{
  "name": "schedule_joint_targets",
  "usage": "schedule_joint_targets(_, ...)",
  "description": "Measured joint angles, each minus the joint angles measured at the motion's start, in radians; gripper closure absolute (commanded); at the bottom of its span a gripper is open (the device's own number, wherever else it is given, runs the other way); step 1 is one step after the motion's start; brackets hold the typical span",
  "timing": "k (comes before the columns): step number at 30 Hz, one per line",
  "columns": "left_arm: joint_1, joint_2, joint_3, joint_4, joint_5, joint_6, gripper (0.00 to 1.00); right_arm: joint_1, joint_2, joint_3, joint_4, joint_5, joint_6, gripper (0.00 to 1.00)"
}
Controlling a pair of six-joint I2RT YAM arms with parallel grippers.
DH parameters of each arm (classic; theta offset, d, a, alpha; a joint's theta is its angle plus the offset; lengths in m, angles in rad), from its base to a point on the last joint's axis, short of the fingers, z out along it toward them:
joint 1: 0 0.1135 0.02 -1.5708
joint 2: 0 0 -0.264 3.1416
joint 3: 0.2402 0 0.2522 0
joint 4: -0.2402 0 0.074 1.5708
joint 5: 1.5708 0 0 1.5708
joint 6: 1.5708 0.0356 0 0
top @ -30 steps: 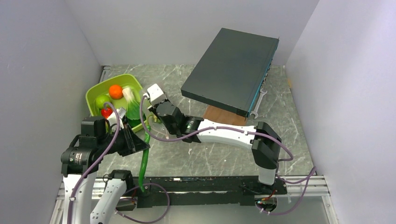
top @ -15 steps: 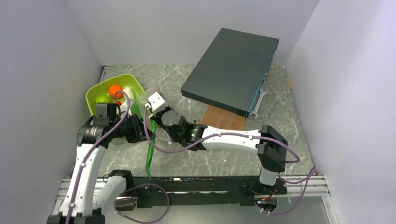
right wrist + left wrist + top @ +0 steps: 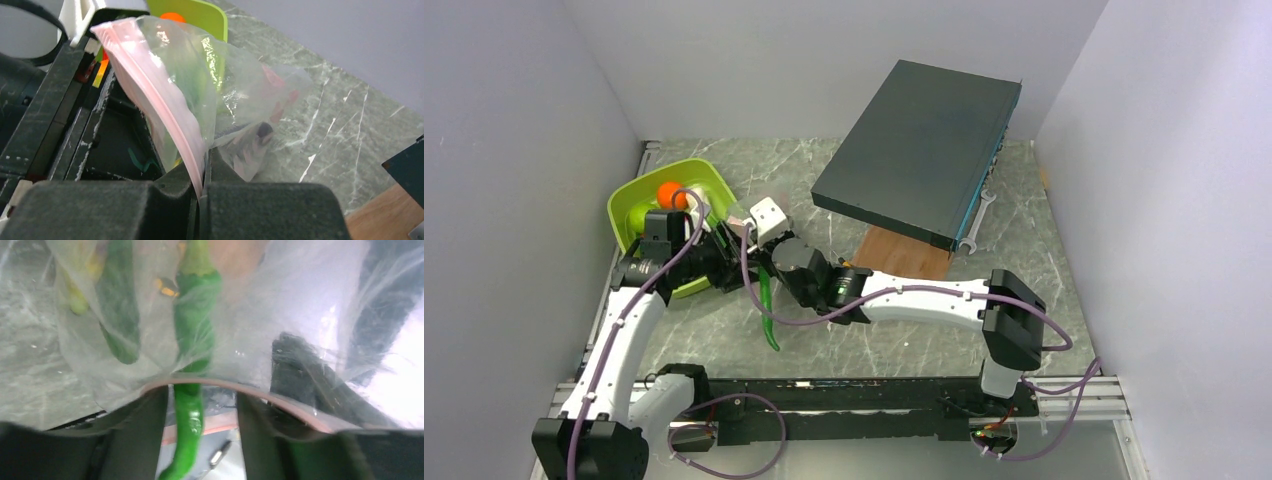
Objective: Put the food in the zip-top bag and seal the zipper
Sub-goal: Place the fake vegetable in the zipper food storage bag.
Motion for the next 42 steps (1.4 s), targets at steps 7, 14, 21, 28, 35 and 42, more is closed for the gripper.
schedule_joint_targets(7, 0.000, -0.048, -0.034, 0.020, -0.029, -0.018, 0.27, -0.023, 0.000, 0.050, -0.129, 0.007, 0.135, 1.00)
schedule_joint_targets(14, 0.000, -0.151, -0.018, -0.071, -0.064, 0.109, 0.39, -0.048, 0.009, 0.124, -0.215, 0.022, 0.206, 1.00)
schedule_joint_targets(21, 0.000, -0.356, -0.037, -0.179, -0.065, 0.182, 0.65, -0.053, 0.035, 0.159, -0.224, 0.032, 0.209, 1.00)
schedule_joint_targets(28, 0.000, -0.378, -0.074, -0.162, -0.045, 0.176, 0.61, -0.052, 0.055, 0.172, -0.240, 0.032, 0.209, 1.00)
schedule_joint_targets(35, 0.000, -0.314, -0.147, -0.023, 0.013, 0.118, 0.91, -0.052, 0.055, 0.184, -0.262, 0.027, 0.227, 1.00)
schedule_joint_targets(42, -0.031, -0.172, -0.141, 0.137, 0.056, 0.062, 0.73, -0.052, 0.055, 0.203, -0.306, -0.004, 0.311, 1.00)
